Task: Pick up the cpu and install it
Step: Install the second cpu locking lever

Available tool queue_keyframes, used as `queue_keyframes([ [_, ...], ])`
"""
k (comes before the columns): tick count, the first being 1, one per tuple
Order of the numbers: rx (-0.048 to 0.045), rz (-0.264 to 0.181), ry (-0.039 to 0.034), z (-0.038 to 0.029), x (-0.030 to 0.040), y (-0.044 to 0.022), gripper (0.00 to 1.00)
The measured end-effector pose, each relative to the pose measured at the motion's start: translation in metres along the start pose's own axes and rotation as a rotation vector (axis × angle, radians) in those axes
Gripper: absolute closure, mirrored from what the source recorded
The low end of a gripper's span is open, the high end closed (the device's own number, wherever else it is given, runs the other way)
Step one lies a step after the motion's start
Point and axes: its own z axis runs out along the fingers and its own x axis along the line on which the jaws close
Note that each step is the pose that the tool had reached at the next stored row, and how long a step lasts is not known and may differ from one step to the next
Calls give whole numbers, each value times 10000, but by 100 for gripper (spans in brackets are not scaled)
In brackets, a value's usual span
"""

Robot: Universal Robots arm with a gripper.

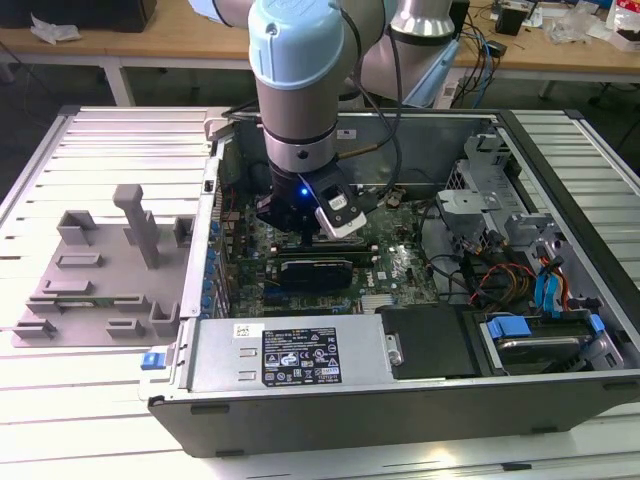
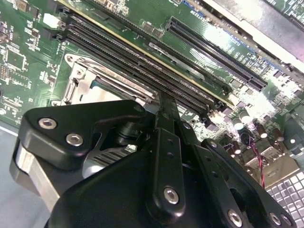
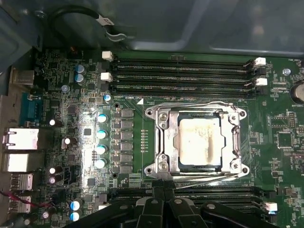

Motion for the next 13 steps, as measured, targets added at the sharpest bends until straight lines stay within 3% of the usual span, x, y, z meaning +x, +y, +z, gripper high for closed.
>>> queue_keyframes([
  [2,-93,7,-5,15,6,-1,89],
  [6,-152,12,-4,31,15,-6,89],
  [7,-216,15,-5,51,20,-8,89],
  [10,-232,18,-4,59,23,-9,89],
  [12,-326,23,-28,60,32,-9,89],
  [13,-494,23,-98,63,94,-10,89],
])
